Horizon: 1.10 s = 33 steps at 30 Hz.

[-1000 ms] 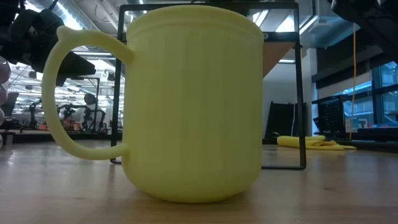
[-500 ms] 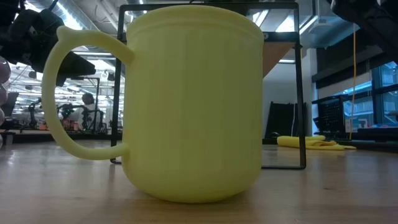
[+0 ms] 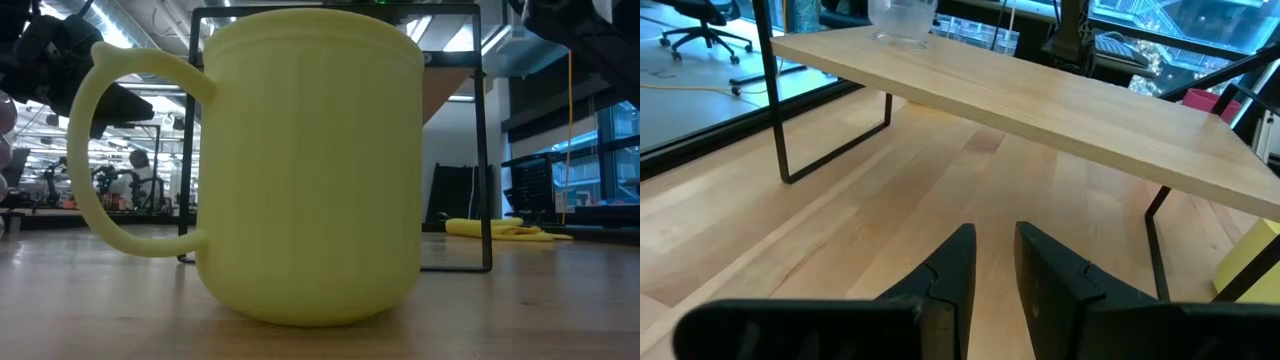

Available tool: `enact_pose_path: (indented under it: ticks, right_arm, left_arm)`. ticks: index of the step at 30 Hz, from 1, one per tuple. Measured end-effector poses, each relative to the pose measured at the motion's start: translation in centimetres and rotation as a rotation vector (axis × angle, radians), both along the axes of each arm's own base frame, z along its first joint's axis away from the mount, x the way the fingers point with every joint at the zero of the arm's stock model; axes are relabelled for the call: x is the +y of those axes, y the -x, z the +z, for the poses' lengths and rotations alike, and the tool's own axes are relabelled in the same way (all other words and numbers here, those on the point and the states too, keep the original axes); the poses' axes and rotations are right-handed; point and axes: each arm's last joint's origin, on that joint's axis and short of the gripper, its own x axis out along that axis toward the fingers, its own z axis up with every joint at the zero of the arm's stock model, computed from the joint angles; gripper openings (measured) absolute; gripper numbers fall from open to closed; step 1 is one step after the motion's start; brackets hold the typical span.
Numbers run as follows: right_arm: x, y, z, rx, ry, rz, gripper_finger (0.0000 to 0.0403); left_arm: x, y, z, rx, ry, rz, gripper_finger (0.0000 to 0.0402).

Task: Stack small to large cups/mugs on shelf
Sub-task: Put the transparent mug on the shelf, then put the yellow mug on the shelf

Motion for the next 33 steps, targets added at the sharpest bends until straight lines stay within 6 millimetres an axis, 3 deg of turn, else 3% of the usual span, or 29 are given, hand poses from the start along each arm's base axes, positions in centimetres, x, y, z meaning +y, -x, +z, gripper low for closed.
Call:
enact_pose_path:
  ticks: [6, 19, 33]
  right_arm:
    - [0.1, 0.2, 1.5, -0.069, 0.03, 0.005, 0.0057]
    - [0.4, 1.1, 1.3, 0.004, -0.024, 0.023, 0.0109]
    - [1.1, 1.9, 2.4, 0.001, -0.03, 0.011, 0.0117]
  left_arm:
    - [0.0, 0.0, 0.0, 0.0, 0.0, 0.0, 0.0068]
    - [0.0, 0.0, 0.0, 0.0, 0.0, 0.001, 0.0068]
    - [0.0, 0.0, 0.0, 0.0, 0.0, 0.001, 0.0068]
